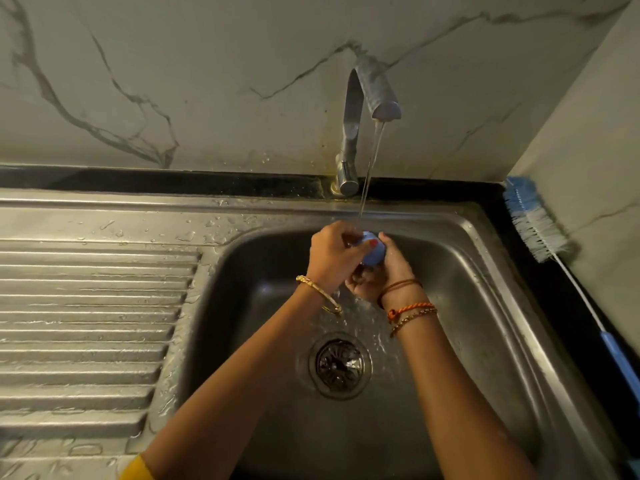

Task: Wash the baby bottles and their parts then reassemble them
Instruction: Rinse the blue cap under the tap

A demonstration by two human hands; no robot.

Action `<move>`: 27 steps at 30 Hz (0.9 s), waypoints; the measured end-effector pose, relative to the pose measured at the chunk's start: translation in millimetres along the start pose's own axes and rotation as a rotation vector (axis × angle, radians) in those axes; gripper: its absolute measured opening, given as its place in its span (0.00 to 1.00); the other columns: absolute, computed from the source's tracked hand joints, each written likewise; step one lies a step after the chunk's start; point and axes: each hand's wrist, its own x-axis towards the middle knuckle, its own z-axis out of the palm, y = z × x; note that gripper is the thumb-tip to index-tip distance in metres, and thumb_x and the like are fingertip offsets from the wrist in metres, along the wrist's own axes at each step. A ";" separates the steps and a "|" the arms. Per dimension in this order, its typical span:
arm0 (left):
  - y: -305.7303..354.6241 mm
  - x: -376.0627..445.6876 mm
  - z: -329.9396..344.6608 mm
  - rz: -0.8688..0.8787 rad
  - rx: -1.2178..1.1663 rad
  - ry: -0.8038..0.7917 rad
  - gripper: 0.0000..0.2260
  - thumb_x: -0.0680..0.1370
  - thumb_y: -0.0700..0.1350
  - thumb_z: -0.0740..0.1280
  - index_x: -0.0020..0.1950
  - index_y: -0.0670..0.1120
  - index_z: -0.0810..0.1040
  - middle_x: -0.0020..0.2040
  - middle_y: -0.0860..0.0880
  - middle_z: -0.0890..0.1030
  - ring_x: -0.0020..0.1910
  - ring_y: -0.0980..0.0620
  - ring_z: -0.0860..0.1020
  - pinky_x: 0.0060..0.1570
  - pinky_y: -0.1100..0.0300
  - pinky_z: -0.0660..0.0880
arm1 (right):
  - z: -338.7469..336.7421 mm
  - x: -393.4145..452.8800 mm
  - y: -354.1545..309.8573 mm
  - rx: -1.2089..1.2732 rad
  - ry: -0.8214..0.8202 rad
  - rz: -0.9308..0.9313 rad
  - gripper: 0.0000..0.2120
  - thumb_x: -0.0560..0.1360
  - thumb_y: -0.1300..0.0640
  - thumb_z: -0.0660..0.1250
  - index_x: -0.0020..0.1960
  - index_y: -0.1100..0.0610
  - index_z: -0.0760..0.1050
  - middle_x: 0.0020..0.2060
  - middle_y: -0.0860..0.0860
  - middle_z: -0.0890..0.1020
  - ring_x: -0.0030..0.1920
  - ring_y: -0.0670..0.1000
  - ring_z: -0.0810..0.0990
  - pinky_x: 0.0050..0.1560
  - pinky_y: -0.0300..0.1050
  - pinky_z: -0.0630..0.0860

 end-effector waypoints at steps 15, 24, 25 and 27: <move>11.7 -32.5 -41.5 -0.567 -0.567 -0.128 0.13 0.76 0.27 0.59 0.59 0.38 0.72 0.44 0.42 0.78 0.38 0.50 0.77 0.40 0.61 0.79 | 9.9 -39.9 -19.0 -1.416 0.074 -0.751 0.22 0.68 0.60 0.74 0.59 0.63 0.73 0.52 0.57 0.76 0.51 0.54 0.74 0.43 0.41 0.74; 55.7 -48.4 -83.6 -0.346 -0.533 -0.220 0.07 0.76 0.35 0.65 0.53 0.42 0.77 0.49 0.45 0.80 0.43 0.52 0.79 0.38 0.65 0.79 | 16.1 -124.6 -39.6 -1.112 -0.226 -0.970 0.17 0.69 0.63 0.72 0.55 0.58 0.72 0.49 0.52 0.74 0.50 0.50 0.76 0.42 0.41 0.80; 53.0 -52.0 -87.0 -0.330 -0.580 -0.246 0.07 0.76 0.36 0.65 0.53 0.43 0.77 0.48 0.47 0.81 0.43 0.52 0.80 0.37 0.65 0.79 | 14.1 -129.8 -39.7 -0.965 -0.276 -0.931 0.13 0.70 0.64 0.70 0.52 0.57 0.73 0.47 0.50 0.76 0.47 0.49 0.77 0.39 0.39 0.80; 42.5 -61.9 -85.2 -0.360 -0.731 -0.236 0.06 0.77 0.38 0.64 0.51 0.45 0.78 0.44 0.48 0.82 0.40 0.52 0.81 0.34 0.65 0.78 | 5.4 -128.6 -34.4 -0.592 -0.355 -0.771 0.09 0.72 0.65 0.67 0.48 0.53 0.73 0.43 0.49 0.78 0.41 0.46 0.79 0.35 0.37 0.79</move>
